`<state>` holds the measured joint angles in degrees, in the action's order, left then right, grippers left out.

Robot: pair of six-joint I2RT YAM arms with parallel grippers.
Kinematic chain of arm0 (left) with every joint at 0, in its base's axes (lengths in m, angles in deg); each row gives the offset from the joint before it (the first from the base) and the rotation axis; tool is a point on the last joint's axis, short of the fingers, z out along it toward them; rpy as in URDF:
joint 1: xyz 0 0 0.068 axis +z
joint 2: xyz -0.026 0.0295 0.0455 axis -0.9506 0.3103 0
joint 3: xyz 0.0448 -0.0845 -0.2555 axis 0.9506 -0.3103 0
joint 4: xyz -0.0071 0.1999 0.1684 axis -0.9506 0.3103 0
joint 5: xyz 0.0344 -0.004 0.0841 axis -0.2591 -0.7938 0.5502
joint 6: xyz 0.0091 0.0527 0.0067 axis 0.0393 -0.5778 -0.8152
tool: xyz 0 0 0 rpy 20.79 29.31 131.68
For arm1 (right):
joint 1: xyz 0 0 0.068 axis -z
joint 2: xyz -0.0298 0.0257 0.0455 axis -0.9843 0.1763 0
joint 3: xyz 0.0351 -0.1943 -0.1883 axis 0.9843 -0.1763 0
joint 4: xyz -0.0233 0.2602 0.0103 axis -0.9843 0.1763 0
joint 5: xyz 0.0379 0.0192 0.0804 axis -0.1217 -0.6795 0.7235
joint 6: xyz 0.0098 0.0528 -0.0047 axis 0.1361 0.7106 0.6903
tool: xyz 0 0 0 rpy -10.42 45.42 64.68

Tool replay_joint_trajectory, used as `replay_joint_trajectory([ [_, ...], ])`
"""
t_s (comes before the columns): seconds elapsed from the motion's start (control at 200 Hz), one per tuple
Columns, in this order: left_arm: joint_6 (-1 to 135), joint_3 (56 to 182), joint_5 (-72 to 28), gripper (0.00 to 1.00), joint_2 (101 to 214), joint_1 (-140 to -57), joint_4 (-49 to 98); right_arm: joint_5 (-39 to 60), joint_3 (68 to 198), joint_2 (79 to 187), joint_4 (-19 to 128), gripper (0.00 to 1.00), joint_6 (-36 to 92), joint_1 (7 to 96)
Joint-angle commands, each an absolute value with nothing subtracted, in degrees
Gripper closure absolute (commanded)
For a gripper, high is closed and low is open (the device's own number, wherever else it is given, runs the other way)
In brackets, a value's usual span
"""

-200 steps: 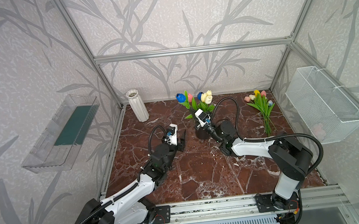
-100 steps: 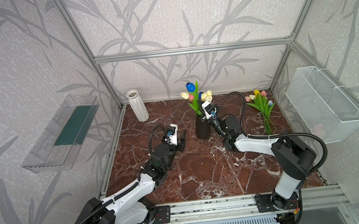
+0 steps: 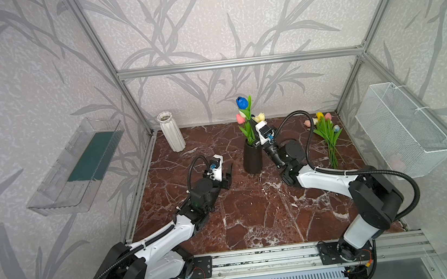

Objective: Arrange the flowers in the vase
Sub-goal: 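Lower the blue tulip stem into the brown vase with the right gripper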

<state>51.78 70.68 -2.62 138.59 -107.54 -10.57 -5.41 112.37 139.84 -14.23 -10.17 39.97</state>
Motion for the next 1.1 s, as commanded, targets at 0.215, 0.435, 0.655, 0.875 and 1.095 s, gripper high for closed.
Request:
replay_joint_trajectory([
  [0.215, 52.62, 71.83, -3.63, 0.41, 139.5, -107.29, -11.32, -4.27, 111.66, 137.68, -11.01, 1.0, -7.11, 40.5],
  [0.435, 52.7, 71.5, -3.35, 0.41, 139.5, -107.28, -11.67, -3.92, 110.87, 137.6, -8.16, 1.0, -5.26, 40.61],
  [0.655, 52.7, 71.31, -3.55, 0.41, 140.01, -107.27, -12.2, -1.79, 110.17, 137.29, -5.36, 1.0, -4.6, 40.69],
  [0.875, 52.87, 70.86, -3.61, 0.4, 140.12, -107.34, -12.94, -0.2, 110.41, 138.03, -1.87, 1.0, -2.34, 42.11],
  [1.095, 52.81, 70.93, -3.61, 0.4, 140.56, -107.27, -12.98, -0.49, 109.14, 137.81, -1.89, 0.93, -1.99, 42.49],
])
